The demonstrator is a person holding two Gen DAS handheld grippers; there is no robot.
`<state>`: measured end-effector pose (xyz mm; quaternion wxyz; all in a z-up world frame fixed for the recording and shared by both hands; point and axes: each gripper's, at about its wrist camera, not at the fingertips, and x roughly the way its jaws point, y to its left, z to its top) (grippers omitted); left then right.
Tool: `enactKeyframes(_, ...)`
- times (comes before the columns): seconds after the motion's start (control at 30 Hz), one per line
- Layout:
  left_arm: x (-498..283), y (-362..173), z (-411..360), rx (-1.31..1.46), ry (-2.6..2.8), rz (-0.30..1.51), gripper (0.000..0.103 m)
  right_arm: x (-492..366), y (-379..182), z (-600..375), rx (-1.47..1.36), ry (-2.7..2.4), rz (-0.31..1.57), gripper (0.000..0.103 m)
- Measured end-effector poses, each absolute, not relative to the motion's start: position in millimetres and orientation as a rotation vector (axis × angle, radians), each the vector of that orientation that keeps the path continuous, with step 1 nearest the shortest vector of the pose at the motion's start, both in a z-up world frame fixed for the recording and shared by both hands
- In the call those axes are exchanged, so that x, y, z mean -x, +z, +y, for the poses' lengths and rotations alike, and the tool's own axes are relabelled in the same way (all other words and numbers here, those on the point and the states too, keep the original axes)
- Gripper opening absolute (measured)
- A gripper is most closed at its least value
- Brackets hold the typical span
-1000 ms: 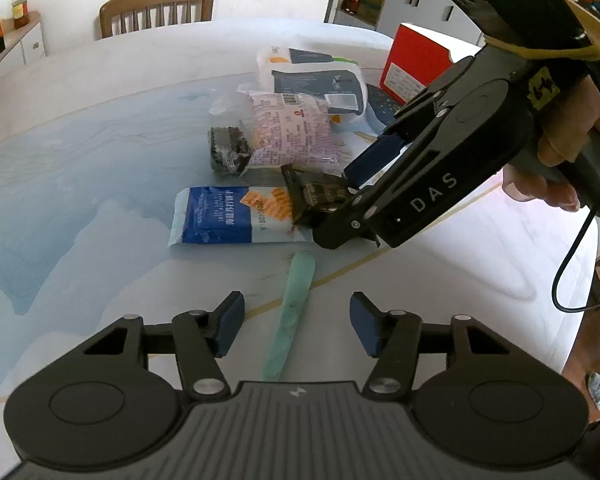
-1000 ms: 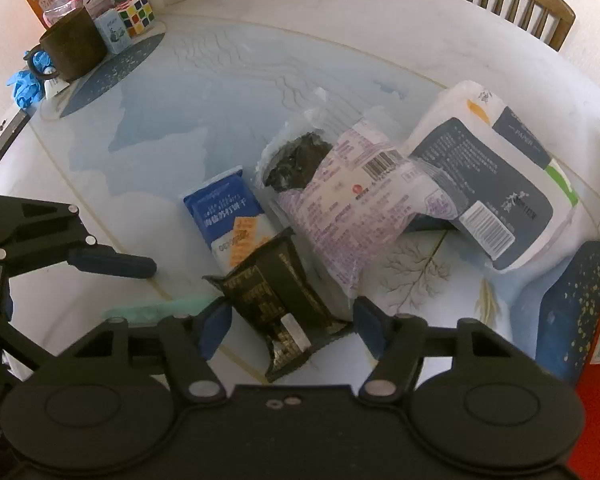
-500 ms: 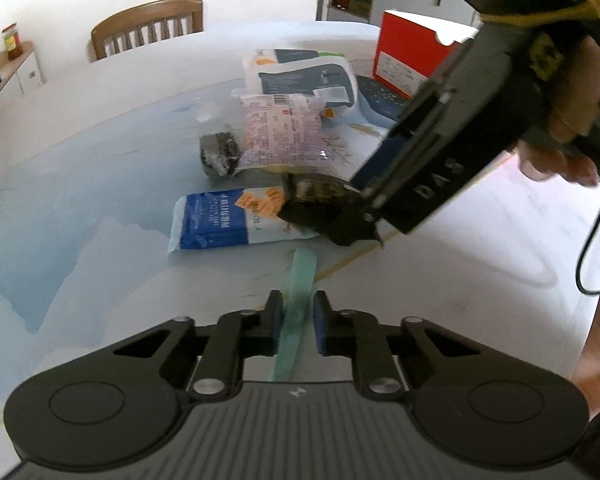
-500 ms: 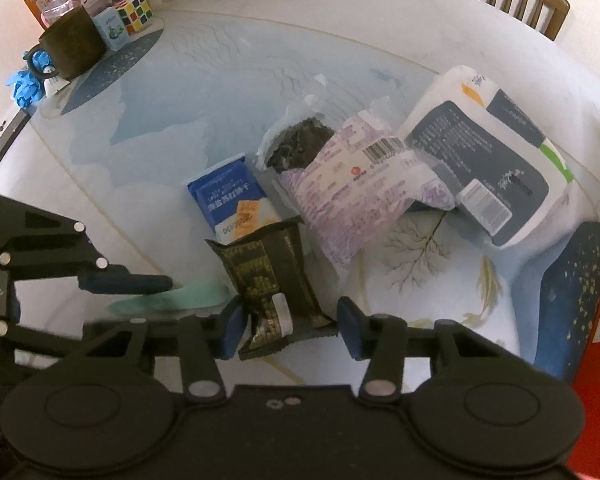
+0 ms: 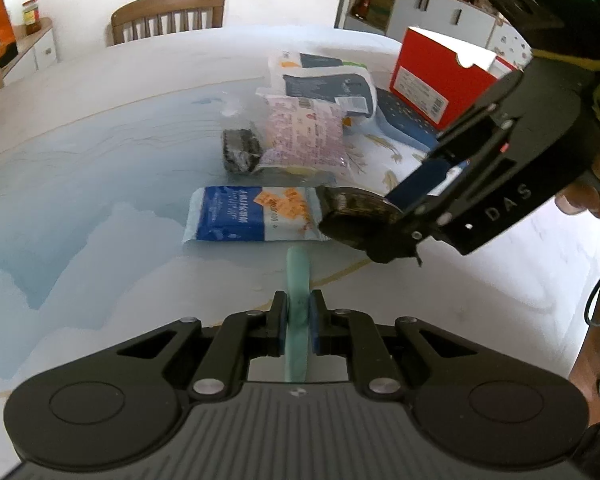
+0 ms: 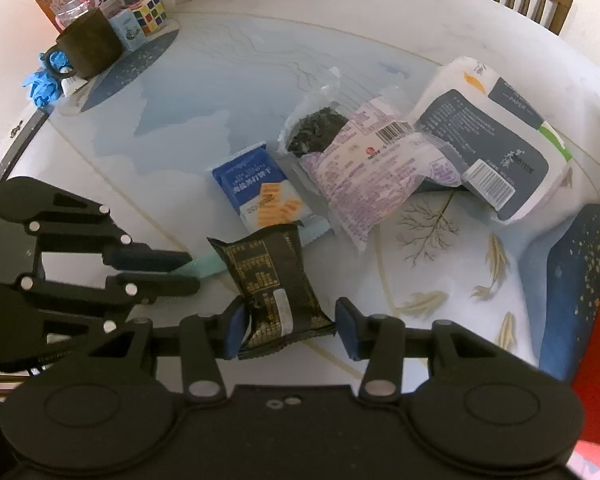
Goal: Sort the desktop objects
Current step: 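Carry the black pouch to the shoebox with the right gripper while the left gripper carries the green stick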
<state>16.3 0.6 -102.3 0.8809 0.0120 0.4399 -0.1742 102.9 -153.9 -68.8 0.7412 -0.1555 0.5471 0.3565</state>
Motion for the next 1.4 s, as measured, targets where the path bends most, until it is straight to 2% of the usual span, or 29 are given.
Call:
enactKeyframes(0.8,-8,-89,15,0.047,-0.338,0.899,0.010,-97,-50,-169,0.278,0.803,1.181,0.045)
enactKeyframes(1.4,-5,-55,-12,0.046,-0.362,0.847,0.010,-97,-21,-198,0.279,0.816,1.124,0.045)
